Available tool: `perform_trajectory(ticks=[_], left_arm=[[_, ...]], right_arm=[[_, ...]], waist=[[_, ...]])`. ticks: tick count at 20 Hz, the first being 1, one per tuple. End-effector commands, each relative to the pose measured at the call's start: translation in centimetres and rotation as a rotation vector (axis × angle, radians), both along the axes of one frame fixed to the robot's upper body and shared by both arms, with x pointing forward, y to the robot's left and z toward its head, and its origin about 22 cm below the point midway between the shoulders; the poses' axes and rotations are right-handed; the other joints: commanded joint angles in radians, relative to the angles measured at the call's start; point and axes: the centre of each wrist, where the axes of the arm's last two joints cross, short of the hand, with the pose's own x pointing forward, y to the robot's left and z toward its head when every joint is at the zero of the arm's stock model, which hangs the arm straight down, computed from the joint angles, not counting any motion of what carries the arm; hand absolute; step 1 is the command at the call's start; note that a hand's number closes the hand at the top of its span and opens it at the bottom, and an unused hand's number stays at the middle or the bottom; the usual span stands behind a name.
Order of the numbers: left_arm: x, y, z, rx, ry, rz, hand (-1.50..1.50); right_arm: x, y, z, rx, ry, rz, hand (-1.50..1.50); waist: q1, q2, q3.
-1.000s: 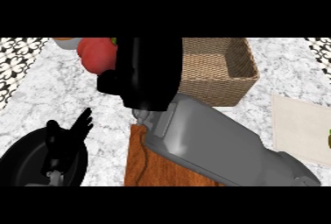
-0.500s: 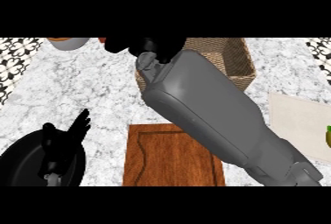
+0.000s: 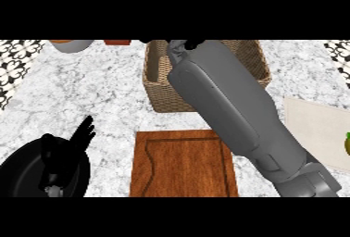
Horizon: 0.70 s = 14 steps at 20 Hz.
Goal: Pick the bell pepper from the cutting board and place it in the basket
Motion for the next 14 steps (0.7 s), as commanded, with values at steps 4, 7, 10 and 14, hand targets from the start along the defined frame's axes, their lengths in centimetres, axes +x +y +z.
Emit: perform_trajectory(ticks=[4,7,10,14], left_arm=[[-1.8,2.8,-2.4,0.008,0.155,0.073,0.00],[-1.5,0.9,-2.9,0.017,0.166,0.051,0.00],[-1.6,-0.3,-3.1,0.021,0.152,0.073,0.00],[-1.3,1.1,-2.3,0.018,0.165,0.048,0.00]], right_arm=[[2.0,-3.4,-3.3,0.248,0.035,-0.052,1.50],[2.4,-3.0,-4.6,0.226,0.029,-0.041,1.50],[3.1,-4.1,-5.5,0.247,0.027,-0.044,1.50],[3.4,-4.8,-8.2,0.251,0.037,-0.026,1.50]], waist=[[0.001,0.011,-0.011],[0.010,0.011,-0.012],[0.002,0.009,-0.011],[0.006,0.009,-0.011]])
